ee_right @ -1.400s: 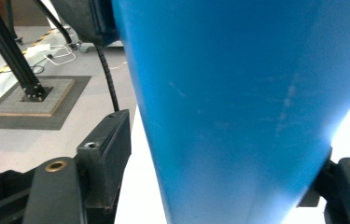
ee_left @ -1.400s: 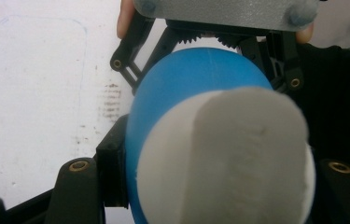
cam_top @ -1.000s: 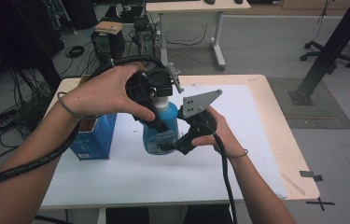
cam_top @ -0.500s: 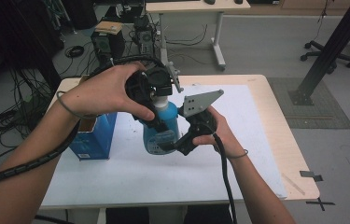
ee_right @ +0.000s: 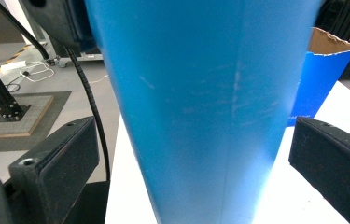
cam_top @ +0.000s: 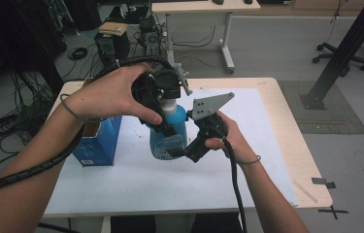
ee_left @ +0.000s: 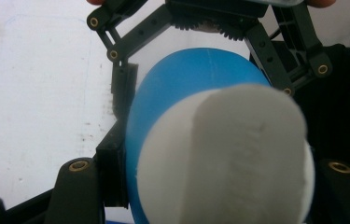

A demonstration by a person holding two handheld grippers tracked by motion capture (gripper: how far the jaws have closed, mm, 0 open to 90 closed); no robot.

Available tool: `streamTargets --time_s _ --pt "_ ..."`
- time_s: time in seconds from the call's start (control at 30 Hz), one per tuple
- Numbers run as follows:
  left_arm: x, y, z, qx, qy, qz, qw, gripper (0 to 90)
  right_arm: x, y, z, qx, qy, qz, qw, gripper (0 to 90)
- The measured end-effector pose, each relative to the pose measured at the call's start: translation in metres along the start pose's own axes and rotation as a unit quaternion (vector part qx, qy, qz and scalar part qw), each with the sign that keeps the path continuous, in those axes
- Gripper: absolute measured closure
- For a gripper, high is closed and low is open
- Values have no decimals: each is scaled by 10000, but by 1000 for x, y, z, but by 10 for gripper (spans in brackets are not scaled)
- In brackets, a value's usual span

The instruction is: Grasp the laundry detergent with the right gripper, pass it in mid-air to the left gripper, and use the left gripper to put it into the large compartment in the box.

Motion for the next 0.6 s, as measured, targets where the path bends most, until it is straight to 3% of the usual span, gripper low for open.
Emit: streamTargets --time_s 0.27,0.3,0.4,0.43,0.53,0.57,0.6 --pt "0 3 -3 -51 -53 -17 10000 377 -6 0 -1 158 237 -22 9996 18" --pt "0 3 -3 -51 -53 -17 10000 377 -9 0 -1 257 413 -31 9988 18" --pt "0 4 -4 -63 -25 -27 10000 377 -10 0 -1 301 470 -33 9984 18" --pt "0 4 -4 -63 -25 -27 10000 377 -13 -1 0 406 683 -23 9968 18" --pt "0 4 -6 -53 4 -63 10000 377 -14 -1 0 426 728 -23 9964 16" --pt "0 4 -6 -53 4 -63 10000 377 -17 -1 -1 475 914 -23 9947 16" --pt "0 4 -6 -71 -7 -67 10000 377 -17 -1 -1 475 914 -23 9947 19"
Point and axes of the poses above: each handheld gripper's, and its own axes: x roughly forward along the jaws, z roughly out of its top, y roughly to its left, the point moved 2 cm from there along x, roughly forward along the jaws, and after that the axes turned 10 degrees about z, right-handed, at the moved point
